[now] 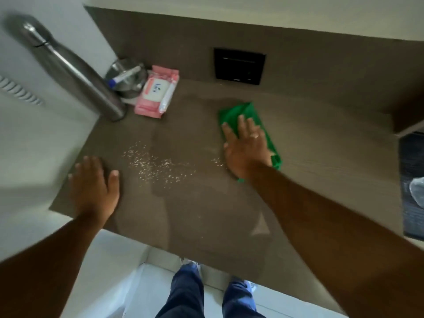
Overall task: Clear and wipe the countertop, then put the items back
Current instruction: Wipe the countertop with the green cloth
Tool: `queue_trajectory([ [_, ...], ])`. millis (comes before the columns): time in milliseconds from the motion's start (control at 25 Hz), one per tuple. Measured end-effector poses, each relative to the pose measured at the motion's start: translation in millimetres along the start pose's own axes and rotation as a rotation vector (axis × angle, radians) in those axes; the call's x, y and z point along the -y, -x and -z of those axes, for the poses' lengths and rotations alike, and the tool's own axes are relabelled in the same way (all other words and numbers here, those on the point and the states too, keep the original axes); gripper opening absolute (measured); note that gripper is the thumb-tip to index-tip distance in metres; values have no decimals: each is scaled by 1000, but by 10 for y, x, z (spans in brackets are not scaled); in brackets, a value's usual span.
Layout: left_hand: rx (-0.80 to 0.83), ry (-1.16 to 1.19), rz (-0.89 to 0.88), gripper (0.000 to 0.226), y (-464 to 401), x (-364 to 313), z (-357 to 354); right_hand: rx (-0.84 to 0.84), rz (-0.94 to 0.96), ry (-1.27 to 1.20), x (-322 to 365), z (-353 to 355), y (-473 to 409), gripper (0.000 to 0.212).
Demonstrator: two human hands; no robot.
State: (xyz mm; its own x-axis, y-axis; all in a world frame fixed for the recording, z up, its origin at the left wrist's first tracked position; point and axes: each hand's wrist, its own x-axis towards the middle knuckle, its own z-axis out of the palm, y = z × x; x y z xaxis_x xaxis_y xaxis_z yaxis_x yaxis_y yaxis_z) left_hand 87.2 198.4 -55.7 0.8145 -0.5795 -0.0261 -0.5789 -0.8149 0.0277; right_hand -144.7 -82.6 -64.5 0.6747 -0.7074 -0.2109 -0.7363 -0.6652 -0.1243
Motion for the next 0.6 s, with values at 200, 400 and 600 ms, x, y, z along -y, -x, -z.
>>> queue_trajectory([
  [200,30,-31,182,74,48,200,-114,106,586,31,712,-374,1399,59],
  [400,-59,-6,143,69,40,250,-211,-31,376,120,-638,-314,1142,58],
  [600,-60,27,132,71,44,262,-244,-49,-421,-31,-517,79,-114,65],
])
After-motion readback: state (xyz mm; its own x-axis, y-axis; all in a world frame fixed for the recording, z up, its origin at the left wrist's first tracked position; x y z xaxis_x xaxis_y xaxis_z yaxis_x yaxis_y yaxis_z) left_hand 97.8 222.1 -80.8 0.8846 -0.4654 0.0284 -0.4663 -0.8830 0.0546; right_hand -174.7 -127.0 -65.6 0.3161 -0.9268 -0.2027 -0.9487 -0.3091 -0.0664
